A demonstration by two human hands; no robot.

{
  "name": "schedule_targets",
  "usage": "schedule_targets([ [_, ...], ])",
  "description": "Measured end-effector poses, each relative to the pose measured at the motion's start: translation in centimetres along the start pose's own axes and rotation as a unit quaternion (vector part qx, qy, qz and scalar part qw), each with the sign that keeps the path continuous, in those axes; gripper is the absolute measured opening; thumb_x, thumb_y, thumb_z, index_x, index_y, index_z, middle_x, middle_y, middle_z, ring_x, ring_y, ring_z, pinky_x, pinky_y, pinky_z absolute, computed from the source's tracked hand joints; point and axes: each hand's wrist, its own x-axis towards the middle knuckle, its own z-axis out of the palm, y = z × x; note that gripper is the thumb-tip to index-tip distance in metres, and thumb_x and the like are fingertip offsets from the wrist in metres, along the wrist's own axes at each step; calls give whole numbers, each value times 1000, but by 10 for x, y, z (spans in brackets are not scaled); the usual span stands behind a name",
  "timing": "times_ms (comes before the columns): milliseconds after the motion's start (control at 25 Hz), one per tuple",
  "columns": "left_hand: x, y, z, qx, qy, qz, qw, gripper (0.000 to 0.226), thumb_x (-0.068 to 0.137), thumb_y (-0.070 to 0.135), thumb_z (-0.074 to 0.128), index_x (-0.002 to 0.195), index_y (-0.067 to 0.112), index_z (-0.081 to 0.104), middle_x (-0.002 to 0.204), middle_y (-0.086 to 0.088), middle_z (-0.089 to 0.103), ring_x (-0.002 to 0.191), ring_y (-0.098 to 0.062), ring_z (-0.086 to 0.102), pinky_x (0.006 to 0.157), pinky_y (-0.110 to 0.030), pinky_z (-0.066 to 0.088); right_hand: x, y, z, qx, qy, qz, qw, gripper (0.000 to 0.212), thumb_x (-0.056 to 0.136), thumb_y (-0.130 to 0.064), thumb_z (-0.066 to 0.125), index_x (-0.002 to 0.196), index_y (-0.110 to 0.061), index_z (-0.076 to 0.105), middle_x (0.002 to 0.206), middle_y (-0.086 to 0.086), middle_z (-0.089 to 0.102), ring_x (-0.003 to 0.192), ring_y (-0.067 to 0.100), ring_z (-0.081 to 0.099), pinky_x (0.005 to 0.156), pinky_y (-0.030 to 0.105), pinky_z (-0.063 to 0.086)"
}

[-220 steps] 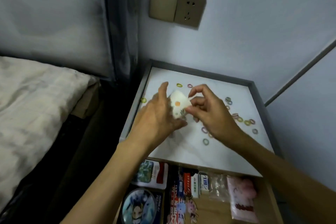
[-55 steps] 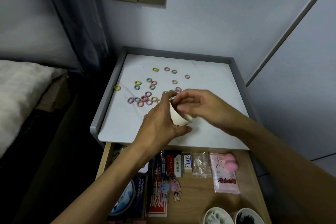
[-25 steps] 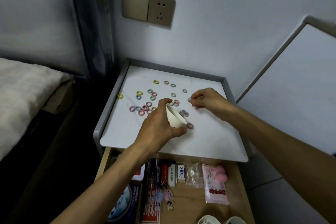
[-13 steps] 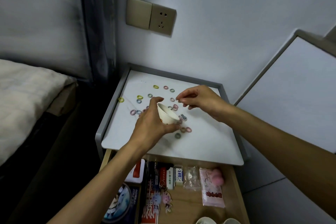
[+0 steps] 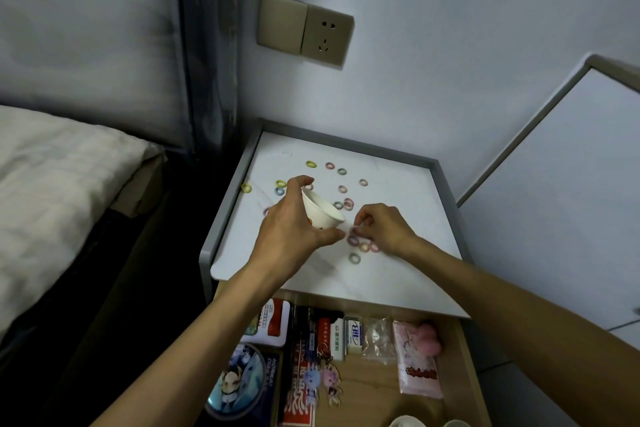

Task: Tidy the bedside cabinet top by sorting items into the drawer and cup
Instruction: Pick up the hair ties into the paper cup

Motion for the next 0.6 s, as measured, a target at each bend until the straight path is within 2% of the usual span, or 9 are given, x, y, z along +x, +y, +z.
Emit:
schedule_targets([
  [80,0,1,0,4,-3,-1,1000,92,65,37,88,139,32,34,115,6,50,105,-25,56,79,-29,48,-1,-2,-2,5,-16,22,1000,3,90,-18,67,89,-15,65,85,2,64,65,11,59,51,15,42],
  [200,-1,1,0,6,-9,1,1000,92,65,38,88,139,32,34,112,8,49,103,-24,56,79,-30,49,-7,-15,-22,61,17,16,998,2,90,-14,67,89,-12,67,83,5,70,67,13,63,58,15,46],
  [320,0,-1,1,2,-7,6,1000,92,64,39,88,138,32,34,110,9,50,95,-18,56,68,-21,45,-16,-41,-55,166,43,-56,984,2,88,-10,68,88,-12,67,84,3,73,79,18,68,67,23,51],
  [400,0,0,3,-2,-10,10,1000,92,63,39,89,137,32,34,110,10,51,91,-16,56,64,-13,41,-25,-63,-69,197,23,-118,973,4,86,-10,70,89,-12,67,84,0,73,78,14,68,67,23,52],
  [480,-1,2,5,-16,-16,12,1000,92,63,38,89,136,33,34,112,8,55,92,-15,58,66,-15,45,-37,-81,-70,155,-21,-175,972,10,84,-8,71,91,-15,70,85,-3,73,78,7,67,70,20,52],
  [600,-2,6,8,-34,-25,17,999,93,64,35,89,139,31,33,118,7,61,97,-15,61,76,-25,52,-51,-93,-59,52,-66,-223,971,26,84,-6,70,106,-20,74,91,-15,70,82,-8,64,76,9,48],
])
